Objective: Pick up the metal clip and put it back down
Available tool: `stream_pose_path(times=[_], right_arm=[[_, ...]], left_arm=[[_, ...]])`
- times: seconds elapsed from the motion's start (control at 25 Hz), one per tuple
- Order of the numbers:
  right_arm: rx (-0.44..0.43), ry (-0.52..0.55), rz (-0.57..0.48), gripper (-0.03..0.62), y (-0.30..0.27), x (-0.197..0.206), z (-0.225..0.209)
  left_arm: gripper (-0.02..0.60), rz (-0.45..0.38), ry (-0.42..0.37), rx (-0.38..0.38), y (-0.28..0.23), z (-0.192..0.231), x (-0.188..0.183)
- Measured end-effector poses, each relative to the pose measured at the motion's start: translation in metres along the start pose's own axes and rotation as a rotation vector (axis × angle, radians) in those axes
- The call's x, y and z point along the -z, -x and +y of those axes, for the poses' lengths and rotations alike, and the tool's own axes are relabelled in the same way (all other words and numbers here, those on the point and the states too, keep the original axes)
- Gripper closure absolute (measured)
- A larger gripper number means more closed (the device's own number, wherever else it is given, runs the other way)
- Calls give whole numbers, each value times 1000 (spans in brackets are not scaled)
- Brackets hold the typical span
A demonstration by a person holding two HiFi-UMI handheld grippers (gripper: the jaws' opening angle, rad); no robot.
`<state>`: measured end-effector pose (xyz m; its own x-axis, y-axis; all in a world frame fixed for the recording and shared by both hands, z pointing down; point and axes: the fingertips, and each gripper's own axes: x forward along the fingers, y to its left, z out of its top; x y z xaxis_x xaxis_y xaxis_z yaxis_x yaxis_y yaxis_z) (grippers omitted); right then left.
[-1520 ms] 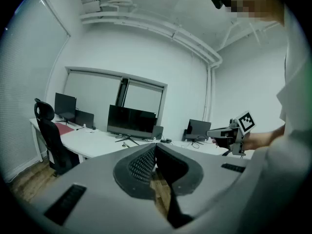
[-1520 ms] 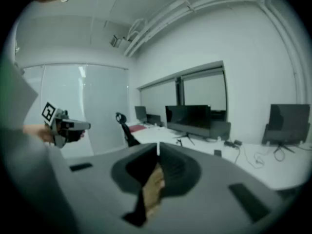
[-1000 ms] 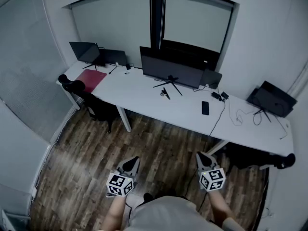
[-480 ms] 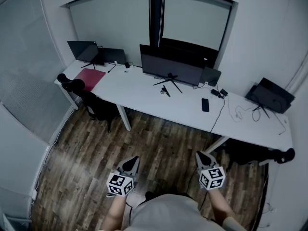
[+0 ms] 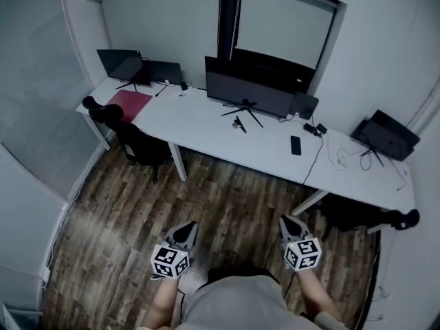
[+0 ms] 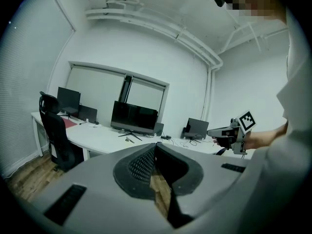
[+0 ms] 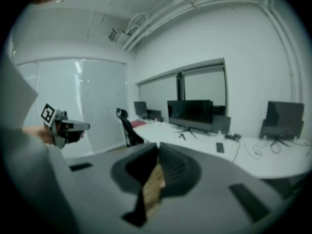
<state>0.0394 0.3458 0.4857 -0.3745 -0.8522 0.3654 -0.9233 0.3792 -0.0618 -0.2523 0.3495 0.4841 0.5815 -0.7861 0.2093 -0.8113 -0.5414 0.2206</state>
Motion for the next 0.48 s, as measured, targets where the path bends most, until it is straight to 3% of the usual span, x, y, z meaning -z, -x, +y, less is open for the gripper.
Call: stream_pose_path(times=[0.48], right_arm=[[29, -24, 5, 557, -13, 0, -7]], left_arm=[[549, 20, 12, 16, -17, 12, 1]])
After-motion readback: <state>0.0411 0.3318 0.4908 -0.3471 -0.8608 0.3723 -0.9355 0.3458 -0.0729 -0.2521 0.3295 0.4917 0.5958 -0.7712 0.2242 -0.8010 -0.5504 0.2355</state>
